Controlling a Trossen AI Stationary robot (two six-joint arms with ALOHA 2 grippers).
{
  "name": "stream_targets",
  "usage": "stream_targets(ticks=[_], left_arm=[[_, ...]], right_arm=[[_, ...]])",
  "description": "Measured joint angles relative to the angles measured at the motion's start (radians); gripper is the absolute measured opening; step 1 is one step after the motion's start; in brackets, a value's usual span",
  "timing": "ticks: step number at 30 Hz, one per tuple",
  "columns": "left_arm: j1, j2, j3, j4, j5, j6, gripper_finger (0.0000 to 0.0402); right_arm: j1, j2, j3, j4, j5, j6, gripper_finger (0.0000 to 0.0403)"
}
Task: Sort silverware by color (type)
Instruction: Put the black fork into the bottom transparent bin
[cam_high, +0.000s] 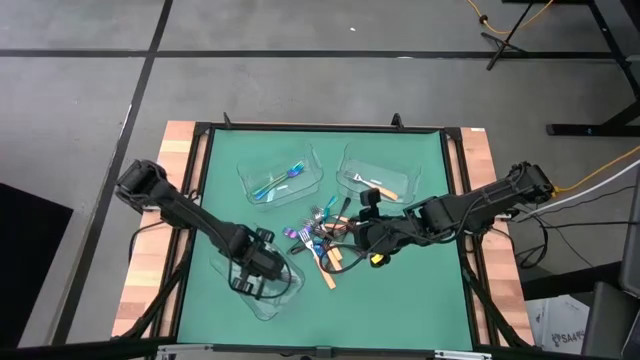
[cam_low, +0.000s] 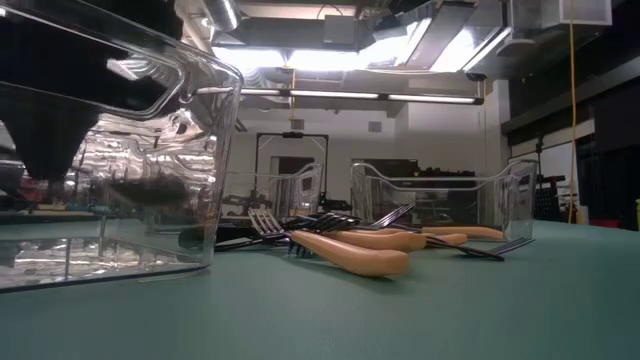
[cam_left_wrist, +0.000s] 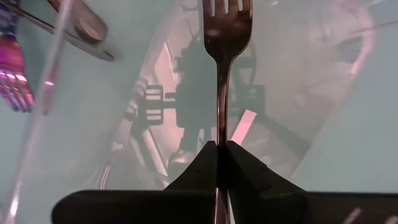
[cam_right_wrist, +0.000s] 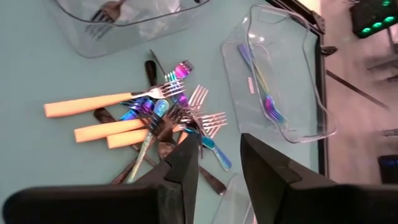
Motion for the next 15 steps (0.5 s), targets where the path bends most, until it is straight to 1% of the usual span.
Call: stream_targets(ticks=[4, 15], left_arm=[[0.000, 0.045, 0.000, 0.005, 0.000, 0.000, 0.0016], [0.000, 0.125, 0.000, 0.007, -0.001, 0.000, 0.0018]], right_arm=[[0.000, 0.000, 0.000, 0.000, -0.021, 0.000, 0.0111], [0.000, 0.000, 0.000, 0.000, -0.021, 0.000, 0.0111]])
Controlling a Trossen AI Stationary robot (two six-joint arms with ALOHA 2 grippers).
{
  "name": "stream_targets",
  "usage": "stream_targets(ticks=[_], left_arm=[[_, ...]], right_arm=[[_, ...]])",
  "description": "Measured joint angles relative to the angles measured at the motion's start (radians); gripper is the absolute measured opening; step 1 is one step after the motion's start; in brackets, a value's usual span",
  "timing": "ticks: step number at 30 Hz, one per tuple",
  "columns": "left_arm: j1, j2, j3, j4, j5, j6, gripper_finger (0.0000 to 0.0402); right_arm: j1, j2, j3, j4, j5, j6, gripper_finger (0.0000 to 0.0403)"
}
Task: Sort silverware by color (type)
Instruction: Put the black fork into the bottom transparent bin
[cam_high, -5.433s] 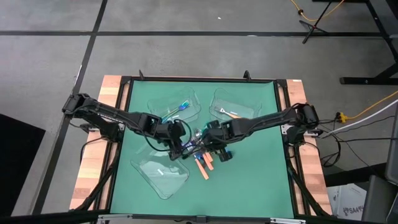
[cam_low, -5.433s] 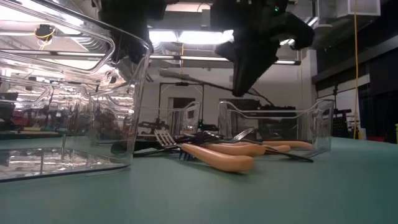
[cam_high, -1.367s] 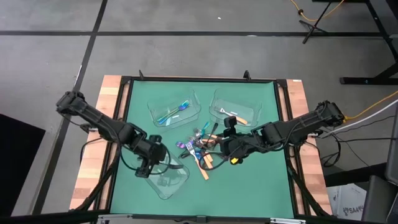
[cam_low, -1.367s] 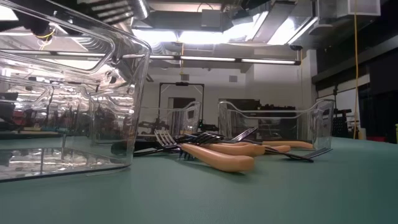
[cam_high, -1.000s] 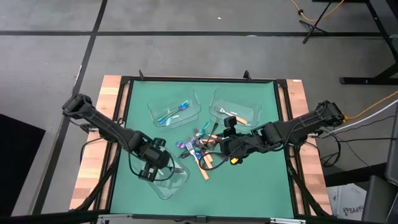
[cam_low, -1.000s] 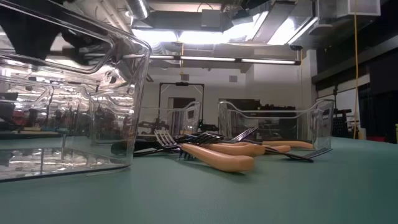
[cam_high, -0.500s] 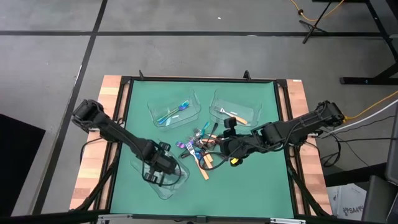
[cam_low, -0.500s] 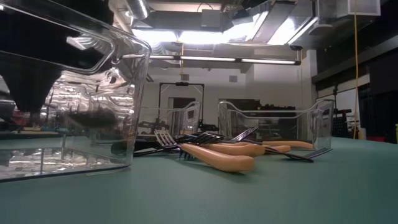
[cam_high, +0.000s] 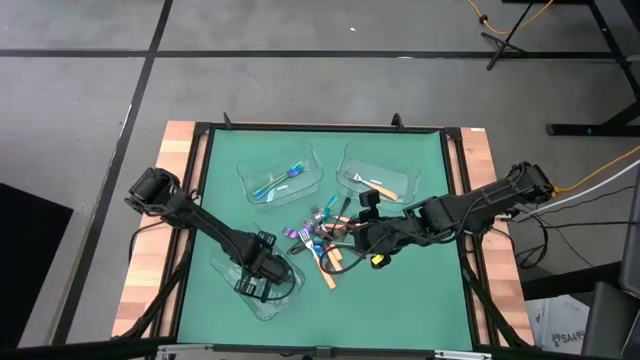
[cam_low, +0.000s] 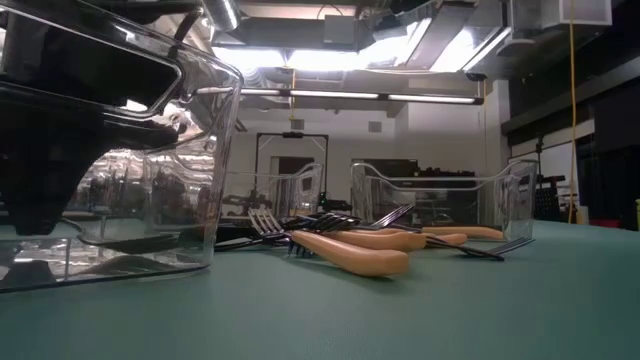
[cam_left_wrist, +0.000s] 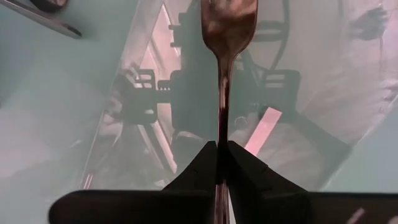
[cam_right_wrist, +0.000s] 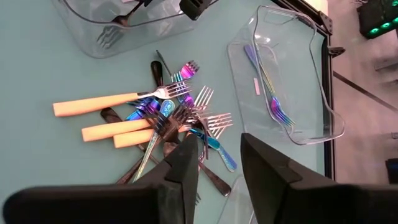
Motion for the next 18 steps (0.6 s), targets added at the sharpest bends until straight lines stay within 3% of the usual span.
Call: stream_targets(ticks=[18], left_arm=[[0.000, 0.017, 0.000, 0.002, -0.012, -0.004, 0.0019]], right_arm=[[0.000, 0.000, 0.000, 0.000, 0.000, 0.000, 0.0111]])
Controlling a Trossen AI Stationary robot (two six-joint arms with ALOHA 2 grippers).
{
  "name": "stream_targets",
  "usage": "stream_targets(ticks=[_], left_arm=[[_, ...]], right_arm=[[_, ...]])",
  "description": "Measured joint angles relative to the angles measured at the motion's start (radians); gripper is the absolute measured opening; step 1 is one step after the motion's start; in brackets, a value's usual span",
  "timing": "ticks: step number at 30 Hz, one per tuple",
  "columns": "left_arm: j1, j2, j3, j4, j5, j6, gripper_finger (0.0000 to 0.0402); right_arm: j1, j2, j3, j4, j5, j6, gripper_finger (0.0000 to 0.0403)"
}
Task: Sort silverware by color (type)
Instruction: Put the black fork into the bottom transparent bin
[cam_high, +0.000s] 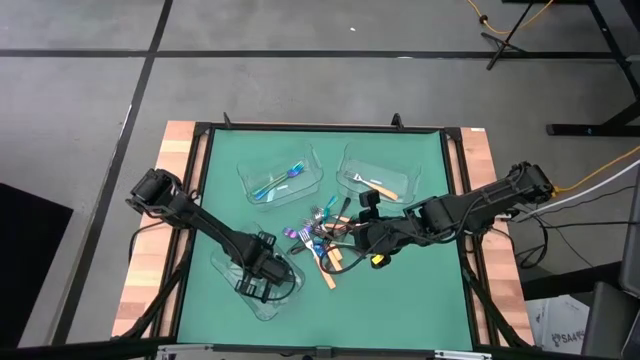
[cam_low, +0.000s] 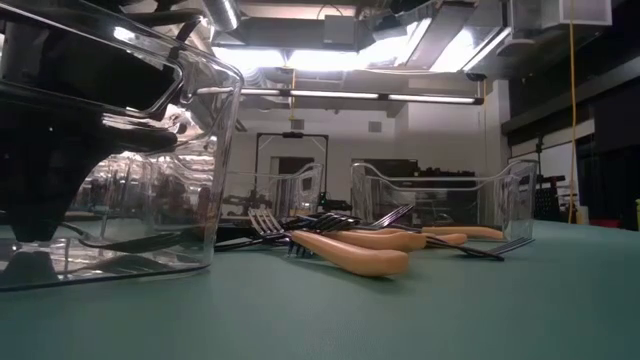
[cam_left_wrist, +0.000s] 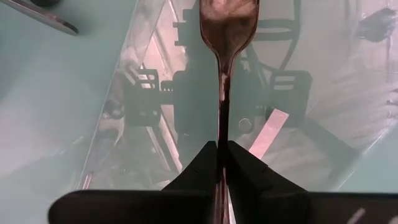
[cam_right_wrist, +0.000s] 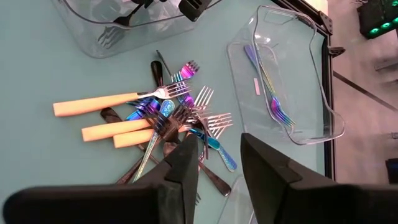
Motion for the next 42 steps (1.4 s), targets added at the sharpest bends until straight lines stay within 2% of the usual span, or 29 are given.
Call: stream_targets(ticks=[6, 17, 30, 38, 42], left_arm=[[0.000, 0.000, 0.000, 0.000, -0.001, -0.001, 0.0026], [0.001, 0.001, 0.000, 0.000, -0.005, -0.007, 0.0095], [-0.002, -0.050, -0.002, -0.032, 0.036, -0.018, 0.0097], [-0.002, -0.121, -0.002, -0.035, 0.121, -0.059, 0.0096], [-0.002, -0.155, -0.002, -0.034, 0.126, -0.060, 0.0096]], right_arm=[[0.000, 0.000, 0.000, 0.000, 0.000, 0.000, 0.0111], [0.000, 0.000, 0.000, 0.000, 0.000, 0.000, 0.0111], [-0.013, 0.000, 0.000, 0.000, -0.006, -0.003, 0.0111], [-0.097, 0.000, 0.000, 0.000, -0.139, -0.004, 0.0111], [-0.149, 0.000, 0.000, 0.000, -0.189, -0.005, 0.0111]])
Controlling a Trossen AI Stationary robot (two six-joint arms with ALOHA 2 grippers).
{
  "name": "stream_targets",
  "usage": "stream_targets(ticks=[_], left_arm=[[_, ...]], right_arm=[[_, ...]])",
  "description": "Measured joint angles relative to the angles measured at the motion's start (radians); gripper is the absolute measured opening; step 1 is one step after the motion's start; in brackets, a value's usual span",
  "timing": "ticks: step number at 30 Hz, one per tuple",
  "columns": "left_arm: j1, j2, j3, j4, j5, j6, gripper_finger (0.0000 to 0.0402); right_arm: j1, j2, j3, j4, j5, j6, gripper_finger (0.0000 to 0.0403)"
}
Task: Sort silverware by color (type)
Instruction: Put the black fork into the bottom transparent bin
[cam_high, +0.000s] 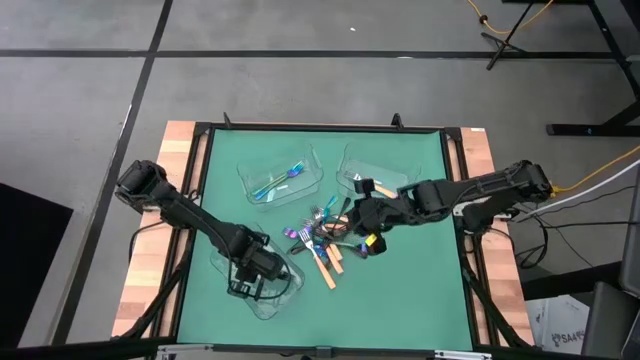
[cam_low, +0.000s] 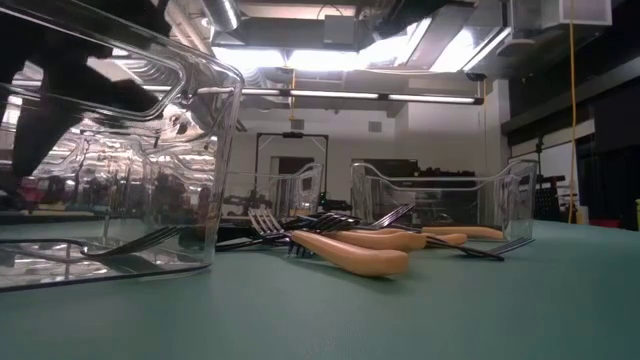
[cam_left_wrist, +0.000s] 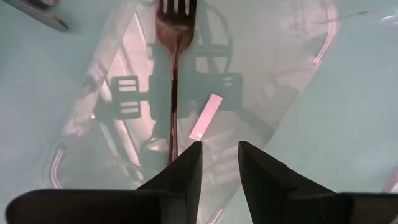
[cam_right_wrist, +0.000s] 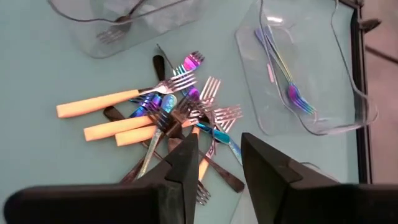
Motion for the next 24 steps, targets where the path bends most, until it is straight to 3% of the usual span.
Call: stream_targets(ticks=[8, 15, 24], left_arm=[[0.000, -0.072, 0.000, 0.009, -0.011, -0.048, 0.0096], [0.000, -0.121, 0.001, 0.011, -0.042, -0.052, 0.0096], [0.000, -0.130, 0.001, 0.011, -0.068, -0.053, 0.0096]], right_arm=[[-0.089, 0.000, 0.000, 0.014, -0.091, 0.001, 0.0111], [-0.092, 0.000, 0.000, 0.108, -0.131, 0.011, 0.0111], [-0.091, 0.000, 0.000, 0.136, -0.160, 0.293, 0.0111]])
